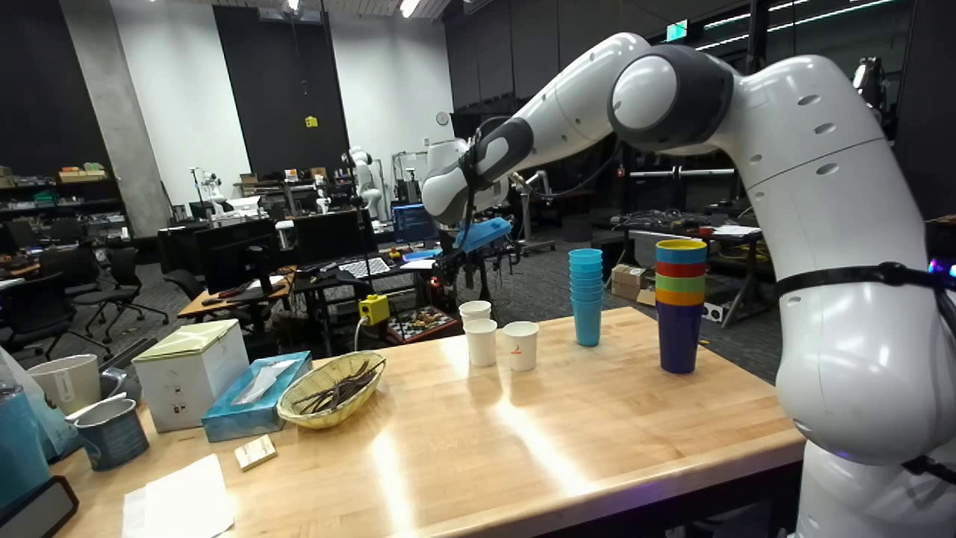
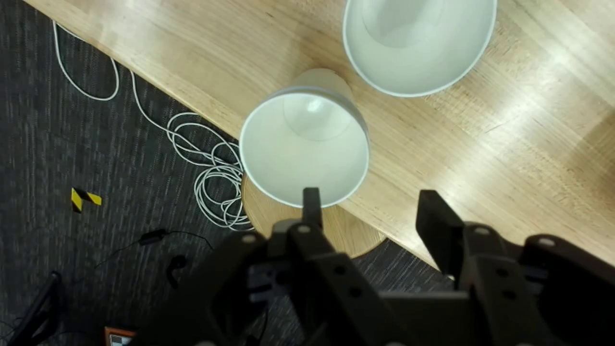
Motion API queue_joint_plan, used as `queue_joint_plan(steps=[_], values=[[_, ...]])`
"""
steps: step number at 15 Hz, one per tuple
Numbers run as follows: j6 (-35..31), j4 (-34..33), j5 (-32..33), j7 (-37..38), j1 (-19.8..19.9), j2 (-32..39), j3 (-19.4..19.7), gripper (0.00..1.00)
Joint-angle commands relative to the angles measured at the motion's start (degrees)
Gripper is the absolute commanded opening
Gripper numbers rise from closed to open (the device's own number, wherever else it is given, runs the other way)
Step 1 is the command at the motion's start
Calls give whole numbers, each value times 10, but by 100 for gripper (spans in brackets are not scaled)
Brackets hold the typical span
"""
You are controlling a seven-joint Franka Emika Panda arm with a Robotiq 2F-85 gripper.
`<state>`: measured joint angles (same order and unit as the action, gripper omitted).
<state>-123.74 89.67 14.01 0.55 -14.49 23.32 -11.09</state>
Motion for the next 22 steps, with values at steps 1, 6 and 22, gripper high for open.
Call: queue_joint_plan(steps=[1,6,22], values=[[13,6,-7,-7,-6,-14,8,86],[41,21,0,7,-5,-39,17,100],[45,226,-53,6,52,-207,30,100]])
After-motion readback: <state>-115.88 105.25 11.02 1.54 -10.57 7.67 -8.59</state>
